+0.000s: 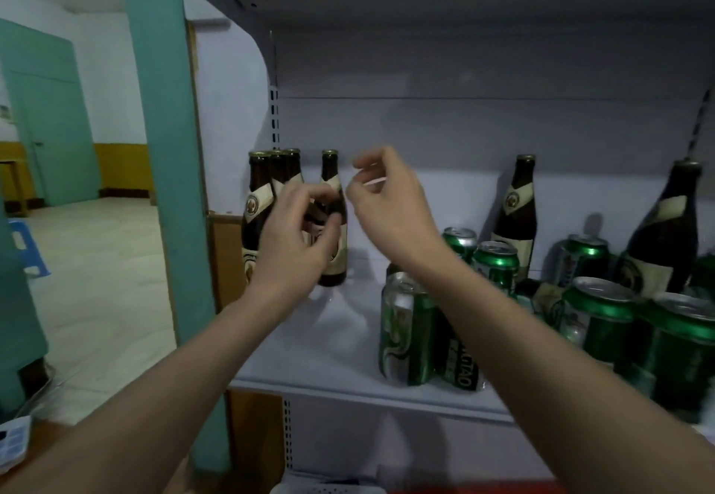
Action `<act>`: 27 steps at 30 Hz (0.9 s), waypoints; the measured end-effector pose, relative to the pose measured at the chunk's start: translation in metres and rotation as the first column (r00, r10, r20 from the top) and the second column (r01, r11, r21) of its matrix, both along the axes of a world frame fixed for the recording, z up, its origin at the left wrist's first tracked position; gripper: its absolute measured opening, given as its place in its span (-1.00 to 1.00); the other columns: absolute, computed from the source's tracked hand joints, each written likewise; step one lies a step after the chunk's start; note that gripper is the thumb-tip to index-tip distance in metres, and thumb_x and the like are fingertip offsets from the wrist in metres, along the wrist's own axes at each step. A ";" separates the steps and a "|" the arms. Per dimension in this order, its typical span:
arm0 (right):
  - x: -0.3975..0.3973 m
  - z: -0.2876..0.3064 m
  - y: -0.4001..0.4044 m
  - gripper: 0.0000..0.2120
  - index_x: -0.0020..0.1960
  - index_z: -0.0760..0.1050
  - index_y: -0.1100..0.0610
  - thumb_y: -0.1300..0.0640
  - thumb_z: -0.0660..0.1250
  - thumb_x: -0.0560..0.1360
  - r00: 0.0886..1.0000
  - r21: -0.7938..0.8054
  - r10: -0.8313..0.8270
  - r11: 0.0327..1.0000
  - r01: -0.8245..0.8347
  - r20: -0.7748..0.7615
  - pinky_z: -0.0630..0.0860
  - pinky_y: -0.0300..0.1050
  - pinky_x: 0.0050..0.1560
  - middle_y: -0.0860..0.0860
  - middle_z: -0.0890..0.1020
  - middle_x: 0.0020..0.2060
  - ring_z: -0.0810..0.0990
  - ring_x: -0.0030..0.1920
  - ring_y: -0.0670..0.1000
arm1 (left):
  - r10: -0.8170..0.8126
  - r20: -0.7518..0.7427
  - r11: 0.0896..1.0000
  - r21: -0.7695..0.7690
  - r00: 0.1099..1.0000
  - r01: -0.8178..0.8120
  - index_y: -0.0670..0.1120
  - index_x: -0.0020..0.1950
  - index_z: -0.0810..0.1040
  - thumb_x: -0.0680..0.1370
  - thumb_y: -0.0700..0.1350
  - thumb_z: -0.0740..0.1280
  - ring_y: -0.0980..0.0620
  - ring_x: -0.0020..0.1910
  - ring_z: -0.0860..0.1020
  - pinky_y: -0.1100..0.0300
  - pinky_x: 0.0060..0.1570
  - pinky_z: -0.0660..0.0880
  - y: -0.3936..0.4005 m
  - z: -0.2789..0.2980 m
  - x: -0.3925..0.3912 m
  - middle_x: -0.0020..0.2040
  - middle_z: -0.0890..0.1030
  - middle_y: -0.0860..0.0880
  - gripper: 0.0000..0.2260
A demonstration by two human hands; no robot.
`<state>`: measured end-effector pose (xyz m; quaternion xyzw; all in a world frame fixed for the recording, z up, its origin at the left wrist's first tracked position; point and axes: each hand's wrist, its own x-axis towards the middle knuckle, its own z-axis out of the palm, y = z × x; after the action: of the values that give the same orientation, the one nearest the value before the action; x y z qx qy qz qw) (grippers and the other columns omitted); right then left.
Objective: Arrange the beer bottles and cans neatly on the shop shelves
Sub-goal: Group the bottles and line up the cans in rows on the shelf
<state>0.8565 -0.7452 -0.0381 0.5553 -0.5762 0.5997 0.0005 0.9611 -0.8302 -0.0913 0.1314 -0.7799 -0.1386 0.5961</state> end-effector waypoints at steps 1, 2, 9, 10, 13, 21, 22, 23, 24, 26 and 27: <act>-0.012 0.008 0.006 -0.83 0.12 0.45 0.09 0.22 0.28 0.54 0.999 0.043 -0.031 0.999 0.033 -0.043 0.52 -0.21 -0.11 -0.07 0.54 -0.07 0.57 -0.06 -0.03 | -0.069 0.092 0.997 0.052 0.993 0.065 -0.01 0.13 0.50 0.58 -0.15 0.34 0.12 0.01 0.52 0.20 -0.02 0.50 0.002 0.003 -0.009 0.06 0.50 0.05 -0.85; -0.025 0.014 0.012 -0.84 0.11 0.47 0.10 0.21 0.29 0.53 0.995 0.101 -0.050 0.993 0.058 -0.084 0.58 -0.09 -0.04 -0.05 0.55 -0.08 0.59 -0.05 0.01 | -0.136 0.174 0.984 0.135 0.975 0.113 0.02 0.18 0.50 0.58 -0.10 0.34 0.16 0.02 0.52 0.20 -0.04 0.50 0.005 0.004 -0.018 0.09 0.51 0.06 -0.82; -0.085 0.008 0.038 -0.75 0.17 0.51 0.19 0.12 0.40 0.55 0.982 0.565 0.023 0.821 0.087 -0.186 0.63 -0.10 -0.09 0.11 0.63 -0.02 0.62 -0.08 0.04 | -0.353 0.384 0.844 0.524 0.853 0.113 0.10 0.42 0.39 0.58 0.06 0.34 0.09 0.07 0.56 0.18 -0.08 0.56 0.008 -0.003 -0.059 0.28 0.47 0.04 -0.58; -0.090 0.005 0.037 -0.68 0.22 0.50 0.20 0.09 0.42 0.54 0.980 0.613 0.030 0.784 0.098 -0.196 0.64 -0.11 -0.05 0.12 0.63 0.02 0.63 -0.06 0.03 | -0.385 0.390 0.813 0.572 0.836 0.107 0.09 0.45 0.37 0.58 0.08 0.33 0.10 0.07 0.57 0.22 -0.12 0.54 0.007 -0.004 -0.061 0.28 0.48 0.05 -0.56; -0.101 -0.005 0.034 -0.53 0.33 0.47 0.22 -0.02 0.42 0.54 0.960 0.725 0.046 0.665 0.178 -0.277 0.58 -0.04 0.15 0.13 0.62 0.16 0.63 0.04 0.04 | -0.457 0.372 0.727 0.680 0.808 0.097 0.03 0.44 0.39 0.59 0.08 0.31 0.17 0.05 0.56 0.30 -0.23 0.50 0.008 -0.006 -0.063 0.23 0.55 0.06 -0.57; -0.111 -0.014 0.023 -0.66 0.22 0.59 0.21 0.01 0.41 0.55 0.975 0.748 0.065 0.653 0.120 -0.213 0.55 -0.03 0.19 0.11 0.66 0.10 0.61 0.11 0.06 | -0.507 0.266 0.659 0.733 0.820 0.169 -0.04 0.16 0.62 0.61 0.00 0.29 0.17 -0.14 0.62 0.33 -0.32 0.52 0.004 -0.014 -0.066 0.02 0.68 -0.03 -0.79; -0.111 -0.016 0.021 -0.68 0.20 0.61 0.18 0.01 0.41 0.54 0.974 0.741 0.056 0.658 0.130 -0.220 0.56 0.01 0.21 0.10 0.66 0.08 0.61 0.10 0.07 | -0.503 0.260 0.661 0.730 0.825 0.173 -0.07 0.18 0.61 0.61 -0.01 0.29 0.19 -0.17 0.62 0.34 -0.33 0.51 0.002 -0.015 -0.066 0.01 0.68 -0.04 -0.77; -0.112 -0.018 0.018 -0.69 0.18 0.62 0.15 -0.01 0.42 0.53 0.972 0.731 0.045 0.668 0.141 -0.230 0.56 0.05 0.22 0.09 0.67 0.06 0.62 0.10 0.07 | -0.497 0.254 0.663 0.728 0.830 0.175 -0.10 0.19 0.61 0.61 -0.02 0.29 0.20 -0.17 0.63 0.35 -0.34 0.51 0.001 -0.016 -0.066 0.01 0.68 -0.05 -0.76; -0.113 -0.020 0.016 -0.70 0.16 0.62 0.12 -0.03 0.42 0.52 0.973 0.721 0.039 0.679 0.140 -0.226 0.57 0.07 0.20 0.09 0.68 0.04 0.63 0.09 0.08 | -0.487 0.246 0.669 0.722 0.838 0.177 -0.11 0.20 0.60 0.61 -0.02 0.29 0.19 -0.16 0.63 0.34 -0.33 0.52 0.000 -0.016 -0.066 0.02 0.68 -0.05 -0.76; -0.112 -0.021 0.014 -0.71 0.20 0.58 0.14 0.02 0.40 0.55 0.988 0.686 0.051 0.725 0.063 -0.143 0.62 0.04 0.12 0.10 0.67 0.05 0.65 0.05 0.08 | -0.455 0.213 0.687 0.702 0.865 0.189 -0.11 0.19 0.60 0.61 -0.03 0.30 0.20 -0.17 0.63 0.29 -0.29 0.56 -0.002 -0.014 -0.065 -0.01 0.67 -0.02 -0.77; -0.110 -0.020 0.015 -0.73 0.23 0.55 0.16 0.07 0.37 0.57 0.993 0.655 0.070 0.756 0.010 -0.096 0.63 -0.02 0.05 0.11 0.65 0.06 0.65 0.04 0.06 | -0.437 0.185 0.697 0.688 0.880 0.201 -0.10 0.17 0.60 0.61 -0.04 0.31 0.20 -0.19 0.63 0.22 -0.24 0.59 -0.004 -0.011 -0.065 -0.05 0.67 0.00 -0.79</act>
<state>0.7465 -0.7303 -0.0583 0.5631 -0.7392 0.3279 -0.1701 0.8964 -0.8340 -0.1020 0.2119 -0.7824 -0.4788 0.3372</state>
